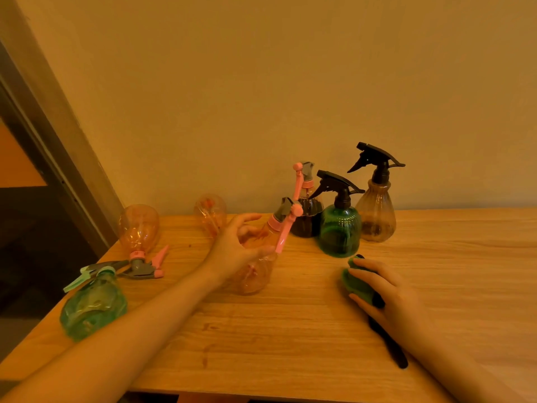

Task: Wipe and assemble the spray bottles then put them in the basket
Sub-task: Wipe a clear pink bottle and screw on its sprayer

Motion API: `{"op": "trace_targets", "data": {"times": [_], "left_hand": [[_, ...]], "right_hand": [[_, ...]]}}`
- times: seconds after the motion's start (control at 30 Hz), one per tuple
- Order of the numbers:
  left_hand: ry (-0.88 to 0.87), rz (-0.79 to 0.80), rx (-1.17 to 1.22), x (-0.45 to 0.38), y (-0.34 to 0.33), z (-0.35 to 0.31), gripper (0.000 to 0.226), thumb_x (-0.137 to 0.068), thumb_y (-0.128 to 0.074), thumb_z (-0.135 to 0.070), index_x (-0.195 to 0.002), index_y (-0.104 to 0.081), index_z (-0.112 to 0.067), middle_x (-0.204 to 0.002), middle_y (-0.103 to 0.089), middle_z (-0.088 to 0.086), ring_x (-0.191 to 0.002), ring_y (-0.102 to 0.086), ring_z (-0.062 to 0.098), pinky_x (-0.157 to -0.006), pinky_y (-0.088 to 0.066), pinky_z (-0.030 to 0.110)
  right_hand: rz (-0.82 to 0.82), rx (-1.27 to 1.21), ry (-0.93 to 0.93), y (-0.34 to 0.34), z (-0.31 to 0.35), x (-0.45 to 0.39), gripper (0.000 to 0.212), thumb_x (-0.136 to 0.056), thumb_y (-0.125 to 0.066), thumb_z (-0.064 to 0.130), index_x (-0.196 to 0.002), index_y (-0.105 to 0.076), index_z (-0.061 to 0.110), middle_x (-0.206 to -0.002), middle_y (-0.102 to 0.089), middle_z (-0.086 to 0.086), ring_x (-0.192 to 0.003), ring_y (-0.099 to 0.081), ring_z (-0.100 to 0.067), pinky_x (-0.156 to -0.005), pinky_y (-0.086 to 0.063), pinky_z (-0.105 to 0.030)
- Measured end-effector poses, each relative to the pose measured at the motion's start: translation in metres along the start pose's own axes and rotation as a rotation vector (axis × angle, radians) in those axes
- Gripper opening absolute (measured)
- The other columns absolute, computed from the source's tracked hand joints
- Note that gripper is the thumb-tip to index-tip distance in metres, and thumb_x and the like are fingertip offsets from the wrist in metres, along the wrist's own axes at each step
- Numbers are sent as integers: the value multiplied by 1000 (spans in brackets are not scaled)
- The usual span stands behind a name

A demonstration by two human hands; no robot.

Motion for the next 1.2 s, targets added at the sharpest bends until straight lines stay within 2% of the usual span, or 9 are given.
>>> {"op": "trace_targets", "data": {"times": [0.2, 0.33, 0.43, 0.57, 0.7, 0.87, 0.97, 1.07, 1.2], "left_hand": [[16, -6, 131, 3, -1, 4, 73, -57, -81, -24, -124, -51, -24, -115, -65, -3, -108, -59, 8, -82, -49, 23], [33, -23, 180, 3, 4, 11, 68, -59, -82, -15, -118, -53, -31, -118, -62, -5, -112, -57, 12, -87, -51, 32], [42, -37, 204, 4, 10, 16, 72, -51, -83, -23, -113, -51, -40, -120, -60, -6, -116, -55, 16, -94, -50, 42], [46, -48, 178, 7, 18, 25, 87, -35, -93, -44, -109, -47, -56, -132, -52, -8, -123, -49, 16, -101, -45, 45], [61, -13, 158, 10, 20, 30, 95, -29, -92, -51, -110, -44, -58, -137, -49, -6, -125, -48, 15, -102, -44, 44], [42, 98, 108, 12, 29, 19, 95, -43, -87, -27, -116, -33, -55, -141, -42, -3, -121, -49, 11, -98, -46, 33], [2, 188, 93, 10, 45, 8, 107, -39, -94, -36, -126, -34, -50, -134, -47, -13, -118, -51, 5, -95, -50, 32], [-39, 168, 72, 3, 66, -16, 85, -73, -75, 1, -134, -34, -42, -141, -46, 0, -113, -58, 9, -89, -54, 32], [-40, 244, 63, 3, 74, -60, 68, -67, -73, -27, -124, -44, -51, -137, -47, -6, -113, -60, 11, -87, -54, 34]], "right_hand": [[8, -8, -5, -2, -1, 0, 43, -82, -58, 40, -119, -64, 19, -132, -52, 7, -118, -54, -12, -90, -54, -36], [3, -17, 3, -1, 1, 0, 42, -82, -57, 40, -117, -64, 19, -132, -51, 8, -115, -56, -11, -88, -54, -35], [7, -20, 11, -1, 1, 0, 42, -82, -58, 40, -118, -63, 20, -132, -50, 10, -116, -55, -10, -89, -54, -35], [16, -24, 22, -3, 0, 0, 42, -82, -58, 39, -118, -63, 20, -133, -49, 9, -117, -55, -13, -88, -55, -39], [20, -22, 25, -3, 0, 0, 42, -82, -58, 41, -119, -62, 21, -133, -48, 11, -116, -55, -14, -86, -55, -41], [15, -31, 40, -3, 1, 0, 47, -90, -42, 60, -120, -58, 27, -133, -45, 17, -118, -52, -9, -91, -53, -37], [18, -35, 39, -4, 1, -1, 48, -89, -38, 64, -121, -54, 32, -133, -44, 19, -118, -52, -8, -91, -52, -35], [15, -39, 35, -4, 0, -1, 48, -89, -38, 65, -121, -54, 33, -133, -43, 20, -117, -52, -8, -92, -51, -32], [0, -33, 46, -4, 0, -1, 46, -88, -44, 60, -118, -58, 28, -132, -45, 18, -116, -53, -8, -89, -53, -34]]}}
Point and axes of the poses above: each hand's wrist, its own x-axis away from the middle knuckle, its own y-axis out of the back of the hand, z = x × y, the point moved 8 cm from there along -x, towards the middle knuckle
